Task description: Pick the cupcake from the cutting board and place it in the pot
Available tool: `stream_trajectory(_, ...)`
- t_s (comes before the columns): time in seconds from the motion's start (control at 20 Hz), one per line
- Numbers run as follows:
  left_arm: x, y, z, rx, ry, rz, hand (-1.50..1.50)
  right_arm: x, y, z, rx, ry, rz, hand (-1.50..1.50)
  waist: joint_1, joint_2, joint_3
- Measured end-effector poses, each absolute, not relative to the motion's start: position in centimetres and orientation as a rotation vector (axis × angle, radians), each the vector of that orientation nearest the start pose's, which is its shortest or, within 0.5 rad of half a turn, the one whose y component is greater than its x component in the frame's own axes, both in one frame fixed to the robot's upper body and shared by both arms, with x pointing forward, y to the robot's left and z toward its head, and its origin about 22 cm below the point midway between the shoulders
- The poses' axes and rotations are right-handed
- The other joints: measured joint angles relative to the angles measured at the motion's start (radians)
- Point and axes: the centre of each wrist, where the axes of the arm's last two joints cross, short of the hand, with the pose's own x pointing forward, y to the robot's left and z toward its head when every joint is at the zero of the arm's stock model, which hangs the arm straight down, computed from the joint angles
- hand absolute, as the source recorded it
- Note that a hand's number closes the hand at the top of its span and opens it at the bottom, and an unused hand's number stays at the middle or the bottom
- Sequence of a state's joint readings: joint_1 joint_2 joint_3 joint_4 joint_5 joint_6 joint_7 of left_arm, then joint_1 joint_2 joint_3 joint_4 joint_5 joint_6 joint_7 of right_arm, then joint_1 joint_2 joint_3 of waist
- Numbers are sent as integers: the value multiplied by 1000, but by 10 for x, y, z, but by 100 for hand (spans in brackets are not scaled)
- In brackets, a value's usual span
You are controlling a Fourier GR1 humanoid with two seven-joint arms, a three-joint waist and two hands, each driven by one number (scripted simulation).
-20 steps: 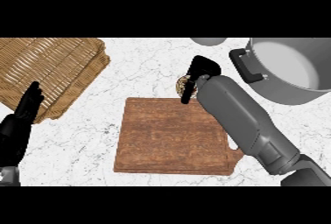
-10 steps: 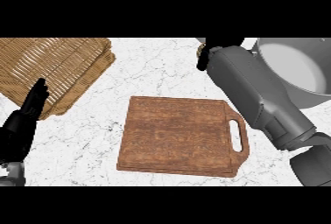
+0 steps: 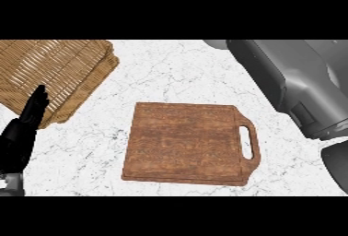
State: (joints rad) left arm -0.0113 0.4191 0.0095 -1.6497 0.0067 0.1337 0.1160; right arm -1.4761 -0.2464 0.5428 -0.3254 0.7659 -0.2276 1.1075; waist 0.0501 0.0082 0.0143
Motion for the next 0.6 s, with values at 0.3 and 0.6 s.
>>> stream_trajectory(0.3,243,320,56,439,-1548,-189,0,476,-113,242,-1643,-978,369,150,-15,-4,2)
stream_trajectory(0.6,244,315,55,435,-1550,-182,0,482,-153,243,-1674,-1016,258,150,-22,-4,3)
